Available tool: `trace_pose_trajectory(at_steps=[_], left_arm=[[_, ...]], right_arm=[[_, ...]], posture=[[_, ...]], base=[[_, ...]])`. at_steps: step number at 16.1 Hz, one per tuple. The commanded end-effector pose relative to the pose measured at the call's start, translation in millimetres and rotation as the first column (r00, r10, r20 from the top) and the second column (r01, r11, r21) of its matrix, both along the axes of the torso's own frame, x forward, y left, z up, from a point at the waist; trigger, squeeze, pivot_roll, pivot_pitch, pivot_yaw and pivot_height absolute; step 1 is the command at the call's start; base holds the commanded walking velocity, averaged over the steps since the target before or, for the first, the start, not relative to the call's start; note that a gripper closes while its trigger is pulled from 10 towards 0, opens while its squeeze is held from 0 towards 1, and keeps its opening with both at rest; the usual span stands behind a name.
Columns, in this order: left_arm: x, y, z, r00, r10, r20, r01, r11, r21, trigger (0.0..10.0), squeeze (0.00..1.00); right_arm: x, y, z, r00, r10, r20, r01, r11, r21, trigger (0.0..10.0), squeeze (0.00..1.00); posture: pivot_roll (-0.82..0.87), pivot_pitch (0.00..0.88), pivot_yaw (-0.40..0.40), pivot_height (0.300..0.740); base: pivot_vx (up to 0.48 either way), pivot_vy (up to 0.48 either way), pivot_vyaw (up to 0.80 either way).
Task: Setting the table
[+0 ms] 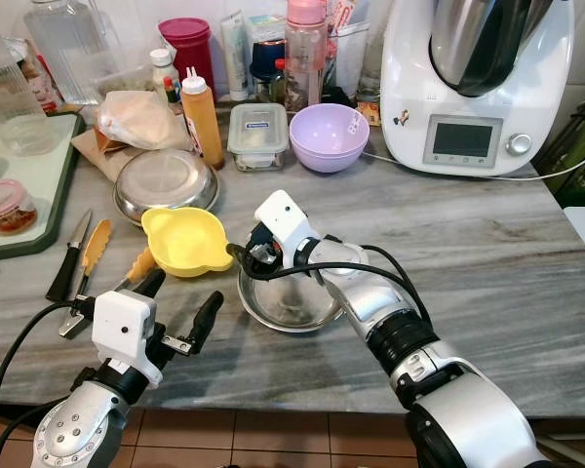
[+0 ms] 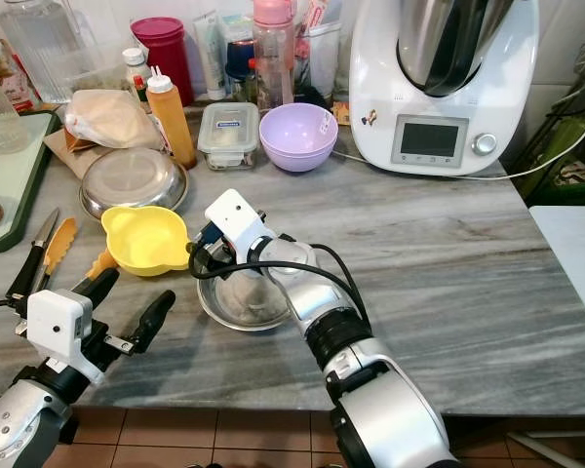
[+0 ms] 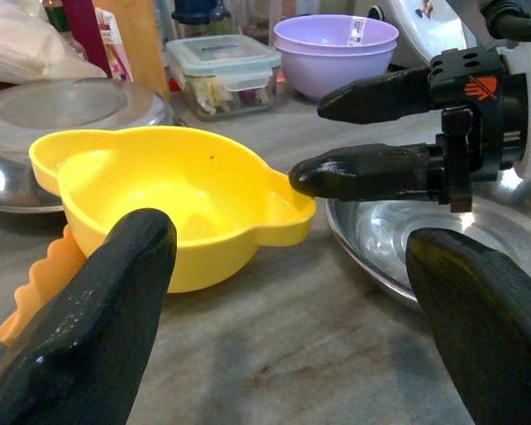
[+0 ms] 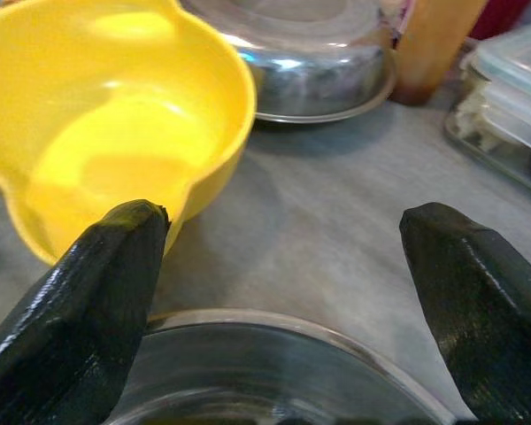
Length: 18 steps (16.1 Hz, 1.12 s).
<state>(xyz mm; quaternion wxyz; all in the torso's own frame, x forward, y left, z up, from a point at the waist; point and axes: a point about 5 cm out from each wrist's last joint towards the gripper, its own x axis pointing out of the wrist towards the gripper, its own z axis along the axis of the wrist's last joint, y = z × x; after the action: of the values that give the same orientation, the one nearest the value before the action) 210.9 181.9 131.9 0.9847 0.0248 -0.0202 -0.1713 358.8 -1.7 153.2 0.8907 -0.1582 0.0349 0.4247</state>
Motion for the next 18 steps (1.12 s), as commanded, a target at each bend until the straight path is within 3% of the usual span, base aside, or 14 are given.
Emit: trace_pose_trajectory(at_steps=[1, 8, 9, 11, 14, 15, 18], left_arm=[[-0.5, -1.1, 1.2, 1.0, -0.013, -0.005, 0.013, 1.0, 0.003, 10.0, 0.0], [0.2, -0.9, 1.4, 0.999, -0.033, -0.006, 0.033, 0.999, 0.008, 10.0, 0.0], [0.6, 5.6, -1.0, 1.0, -0.024, -0.013, 0.025, 0.999, 0.026, 10.0, 0.0], [3.3, 14.3, -6.5, 1.0, 0.02, -0.024, -0.019, 1.0, 0.023, 10.0, 0.0], [8.9, 22.1, -12.8, 0.996, 0.077, -0.039, -0.077, 0.997, -0.008, 10.0, 0.0], [9.6, 22.1, -13.0, 0.996, 0.077, -0.037, -0.077, 0.997, -0.008, 10.0, 0.0], [17.9, 18.6, -7.9, 0.994, 0.112, 0.009, -0.112, 0.994, -0.016, 10.0, 0.0]], right_arm=[[-2.0, 1.1, 2.2, 1.0, 0.025, 0.014, -0.025, 1.0, 0.01, 10.0, 0.0], [-12.0, -15.3, 20.7, 0.99, 0.06, 0.131, -0.073, 0.993, 0.096, 10.0, 0.0], [-18.9, -27.2, 26.0, 0.981, 0.064, 0.184, -0.089, 0.988, 0.127, 10.0, 0.0], [-25.1, -47.4, 26.3, 0.981, 0.023, 0.195, -0.057, 0.984, 0.17, 10.0, 0.0], [-40.0, -90.0, 12.9, 0.977, -0.131, 0.171, 0.091, 0.97, 0.224, 10.0, 0.0], [-41.7, -94.6, 11.9, 0.974, -0.156, 0.165, 0.114, 0.965, 0.237, 10.0, 0.0], [-55.6, -131.1, 12.6, 0.907, -0.378, 0.185, 0.317, 0.902, 0.293, 10.0, 0.0]], posture=[[-0.03, 0.138, 0.02, 0.74], [-0.04, 0.124, 0.023, 0.74], [-0.05, 0.121, 0.024, 0.74], [-0.05, 0.117, 0.022, 0.74], [-0.08, 0.104, 0.026, 0.74], [-0.09, 0.095, 0.03, 0.74], [-0.11, 0.084, 0.041, 0.74]], base=[[0.0, 0.0, 0.0], [0.0, 0.0, 0.0], [0.0, 0.0, 0.0], [0.0, 0.0, 0.0], [0.0, 0.0, 0.0], [0.0, 0.0, 0.0], [0.0, 0.0, 0.0]])
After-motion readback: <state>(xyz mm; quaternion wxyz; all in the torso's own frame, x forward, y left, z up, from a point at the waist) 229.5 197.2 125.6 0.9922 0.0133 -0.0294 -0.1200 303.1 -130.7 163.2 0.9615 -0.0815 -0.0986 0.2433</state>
